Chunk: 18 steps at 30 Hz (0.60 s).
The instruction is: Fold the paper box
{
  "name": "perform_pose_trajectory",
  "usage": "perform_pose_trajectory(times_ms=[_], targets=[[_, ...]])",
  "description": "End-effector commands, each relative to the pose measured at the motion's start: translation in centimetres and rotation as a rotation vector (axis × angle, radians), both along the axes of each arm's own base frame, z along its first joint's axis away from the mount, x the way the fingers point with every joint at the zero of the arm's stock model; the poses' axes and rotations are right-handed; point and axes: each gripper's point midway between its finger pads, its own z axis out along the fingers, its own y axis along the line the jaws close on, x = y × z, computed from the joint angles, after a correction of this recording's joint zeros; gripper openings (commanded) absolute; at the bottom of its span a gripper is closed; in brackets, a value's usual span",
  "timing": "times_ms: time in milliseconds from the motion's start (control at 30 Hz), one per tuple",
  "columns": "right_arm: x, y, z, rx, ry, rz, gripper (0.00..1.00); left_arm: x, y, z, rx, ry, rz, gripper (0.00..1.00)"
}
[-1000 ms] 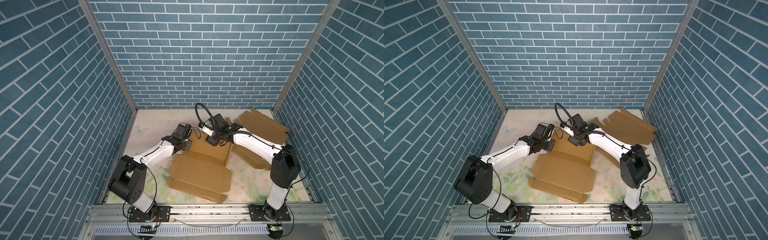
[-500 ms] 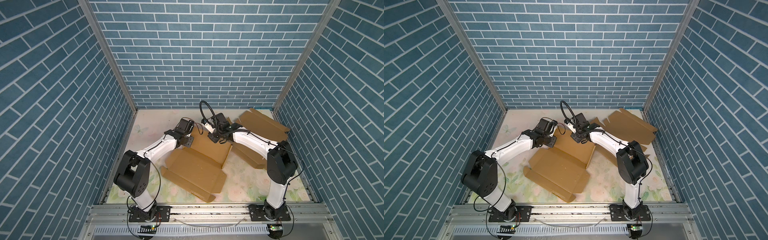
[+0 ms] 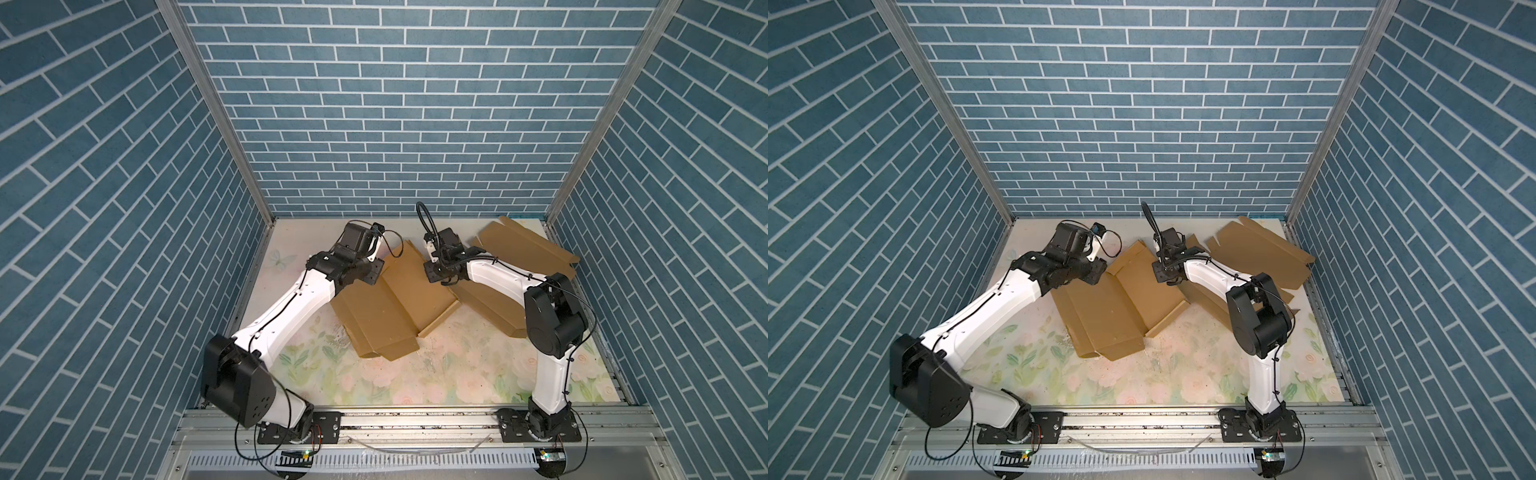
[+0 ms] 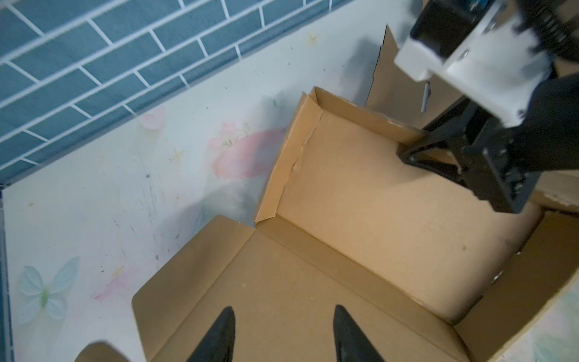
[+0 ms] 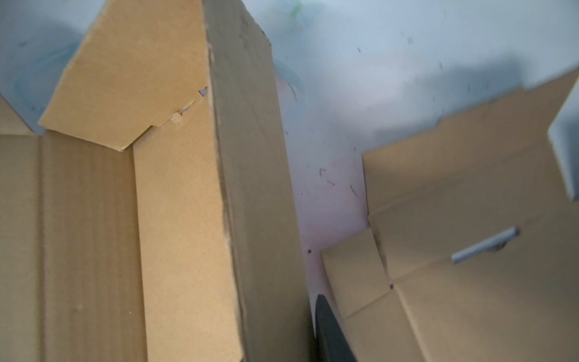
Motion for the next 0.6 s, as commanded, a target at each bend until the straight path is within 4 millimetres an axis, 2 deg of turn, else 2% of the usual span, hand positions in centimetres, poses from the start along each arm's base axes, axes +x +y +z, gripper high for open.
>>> perform_pose_trajectory(times_ms=[0, 167, 333, 433, 567], targets=[[-0.5, -1.3, -1.3, 0.106, 0.081, -0.304, 0.21, -0.5, 2.0, 2.6, -0.016, -0.038, 0.067, 0.53], [-2.0, -1.7, -2.0, 0.205, 0.078, -0.526, 0.22, -1.5, 3.7, 4.9, -0.053, -0.093, 0.133, 0.6], [-4.7, -1.4, -2.9, 0.322, 0.069, -0.731, 0.28, -2.1, 4.6, 5.5, -0.073, -0.105, 0.173, 0.63], [-6.9, 0.4, -3.1, 0.359, 0.074, -0.766, 0.36, -2.4, 4.9, 5.4, -0.081, -0.099, 0.193, 0.63], [-9.5, 3.0, -2.6, 0.393, 0.122, -0.696, 0.44, -2.9, 5.4, 6.0, -0.095, -0.104, 0.209, 0.64]])
